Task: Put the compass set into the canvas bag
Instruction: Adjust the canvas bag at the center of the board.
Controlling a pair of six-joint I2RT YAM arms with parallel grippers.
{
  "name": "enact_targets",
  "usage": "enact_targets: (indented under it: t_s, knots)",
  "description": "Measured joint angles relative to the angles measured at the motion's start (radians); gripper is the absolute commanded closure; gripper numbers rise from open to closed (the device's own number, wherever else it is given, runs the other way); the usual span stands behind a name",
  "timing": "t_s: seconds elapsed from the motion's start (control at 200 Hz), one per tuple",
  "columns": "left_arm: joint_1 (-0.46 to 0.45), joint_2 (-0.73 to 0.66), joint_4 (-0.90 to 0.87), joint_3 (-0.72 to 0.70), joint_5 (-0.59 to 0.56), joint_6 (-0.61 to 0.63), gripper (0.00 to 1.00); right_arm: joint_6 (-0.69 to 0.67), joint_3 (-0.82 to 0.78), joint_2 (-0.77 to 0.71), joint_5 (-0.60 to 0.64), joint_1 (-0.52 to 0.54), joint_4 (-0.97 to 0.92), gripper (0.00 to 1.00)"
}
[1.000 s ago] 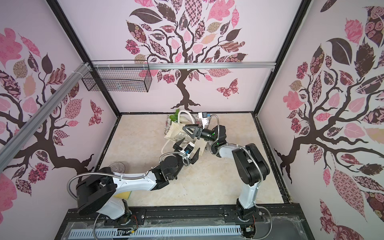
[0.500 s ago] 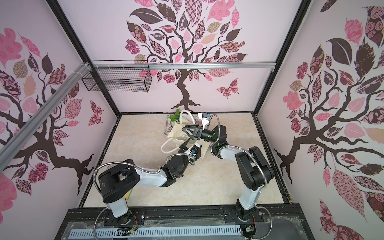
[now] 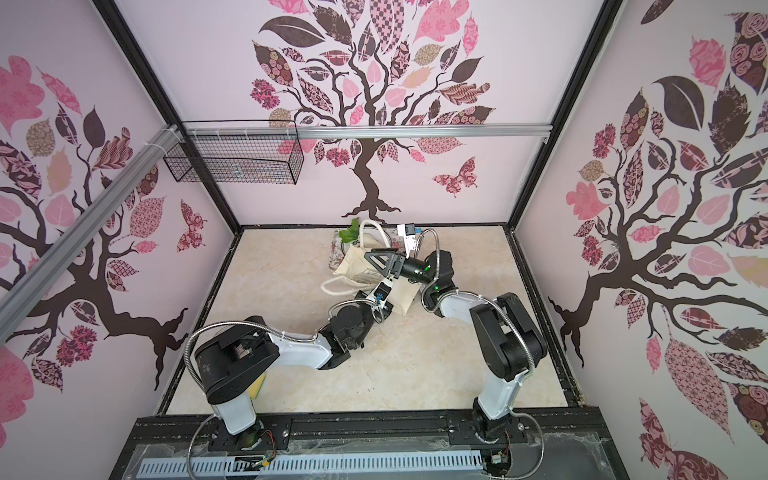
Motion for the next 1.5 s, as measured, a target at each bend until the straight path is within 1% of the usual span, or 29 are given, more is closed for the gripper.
enact_targets:
  t_s: [0.105,0.225,0.345,0.465,0.74,1.015,1.2,1.35,1.415,1.5]
  knots:
    - [0.009,-0.017,-0.029,0.0,0.027,-0.026,1.0,0.018,0.01,0.003,0.005,0.0,0.004,0.0]
    - [0.018,-0.046,-0.043,0.0,0.056,-0.06,1.0,0.044,0.058,0.012,-0.002,0.004,0.008,0.0]
    - [0.028,-0.069,-0.047,-0.002,0.073,-0.099,1.0,0.092,0.12,0.051,-0.016,0.013,0.061,0.0]
    - [0.033,-0.082,-0.05,-0.024,0.076,-0.128,1.0,0.143,0.146,0.089,-0.031,0.02,0.106,0.0]
    - [0.042,-0.131,-0.027,-0.098,0.076,-0.175,1.0,0.235,0.151,0.106,-0.05,0.037,0.169,0.0]
    - [0.048,-0.142,0.015,-0.134,0.081,-0.196,1.0,0.332,0.151,0.106,-0.067,0.031,0.195,0.0]
    - [0.055,-0.144,0.032,-0.152,0.084,-0.202,1.0,0.349,0.151,0.105,-0.078,0.024,0.199,0.0]
    - [0.055,-0.129,-0.096,-0.22,0.079,-0.203,1.0,0.336,0.186,0.087,-0.032,-0.04,0.289,0.0]
    - [0.058,-0.125,-0.106,-0.228,0.067,-0.203,1.0,0.332,0.191,0.072,-0.015,-0.066,0.315,0.0]
    - [0.062,-0.128,-0.106,-0.228,0.062,-0.203,1.0,0.323,0.191,0.06,-0.01,-0.071,0.334,0.0]
